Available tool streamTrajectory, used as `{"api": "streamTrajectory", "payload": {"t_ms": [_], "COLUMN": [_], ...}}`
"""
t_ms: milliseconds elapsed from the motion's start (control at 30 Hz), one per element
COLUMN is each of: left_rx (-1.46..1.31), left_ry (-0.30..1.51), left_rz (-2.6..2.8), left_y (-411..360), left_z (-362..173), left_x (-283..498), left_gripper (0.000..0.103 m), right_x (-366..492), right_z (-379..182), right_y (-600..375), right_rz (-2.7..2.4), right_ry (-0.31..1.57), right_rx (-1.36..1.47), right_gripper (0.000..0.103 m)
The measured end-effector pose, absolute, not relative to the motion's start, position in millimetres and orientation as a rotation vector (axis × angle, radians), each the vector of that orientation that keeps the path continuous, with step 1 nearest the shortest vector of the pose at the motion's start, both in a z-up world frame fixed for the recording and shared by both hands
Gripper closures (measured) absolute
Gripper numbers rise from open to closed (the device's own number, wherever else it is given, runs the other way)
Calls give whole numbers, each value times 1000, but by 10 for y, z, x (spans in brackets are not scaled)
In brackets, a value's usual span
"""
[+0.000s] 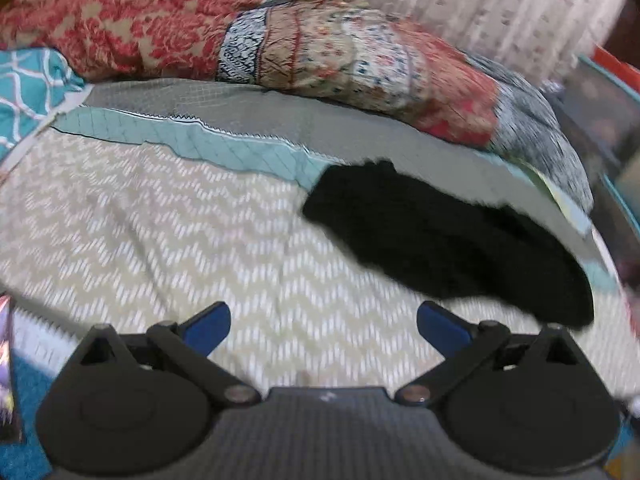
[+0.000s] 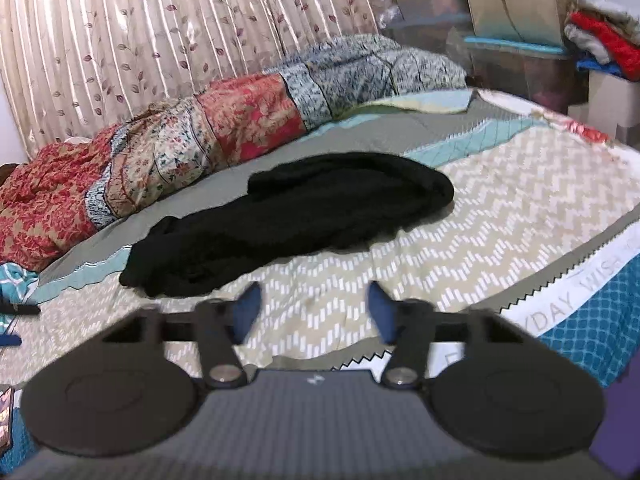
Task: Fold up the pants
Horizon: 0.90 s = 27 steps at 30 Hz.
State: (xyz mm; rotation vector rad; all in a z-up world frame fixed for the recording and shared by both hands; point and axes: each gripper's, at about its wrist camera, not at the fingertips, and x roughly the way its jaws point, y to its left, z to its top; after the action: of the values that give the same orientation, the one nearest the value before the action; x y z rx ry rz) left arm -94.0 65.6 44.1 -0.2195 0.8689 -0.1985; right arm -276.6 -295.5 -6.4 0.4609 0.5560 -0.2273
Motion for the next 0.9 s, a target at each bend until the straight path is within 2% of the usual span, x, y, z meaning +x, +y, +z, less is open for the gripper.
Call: {"api": "streamTrajectory", "payload": {"t_ms": [33,67,200,367,400,433,467,633,900], "left_rx": [-228,-243,-464,-771,-784,-785,-795,-835,-885], "left_ry": [877,890,1035,1146,1153,1155,1167,1003,777], "left_rz": [-191,-185,-209,-192,-193,-209,-239,-440,-521], "left_y": [644,622,605,488,431,368,316,385,1157], "left_z": [419,384,-23,-590,-652,-693,-707,-161,676], "left_x": [-781,-596,183,649,679,698,689,166,-1154], "left_gripper": [0,0,1,9,32,80,93,94,95], "right_x": [-2747,-2733,-2704,-2582,-2538,-2483,-2409,-2054,-1660], "right_z": [-108,-155,-303,-391,-403,-419,-430,-430,-426], "right_y": [-2977,-2992,-3032,-3194,-3238,-3293,-3368,-3732,-3892], "right_rz": [-225,-226,-246,-270,-275,-277,-281,-332,-321], "right_ry": [568,580,635,668,668,665,659,590,540], "right_rx": [474,480,462,444,439,436,433,412,412], "right_gripper": [67,68,68,66,66,66,66,66,61]}}
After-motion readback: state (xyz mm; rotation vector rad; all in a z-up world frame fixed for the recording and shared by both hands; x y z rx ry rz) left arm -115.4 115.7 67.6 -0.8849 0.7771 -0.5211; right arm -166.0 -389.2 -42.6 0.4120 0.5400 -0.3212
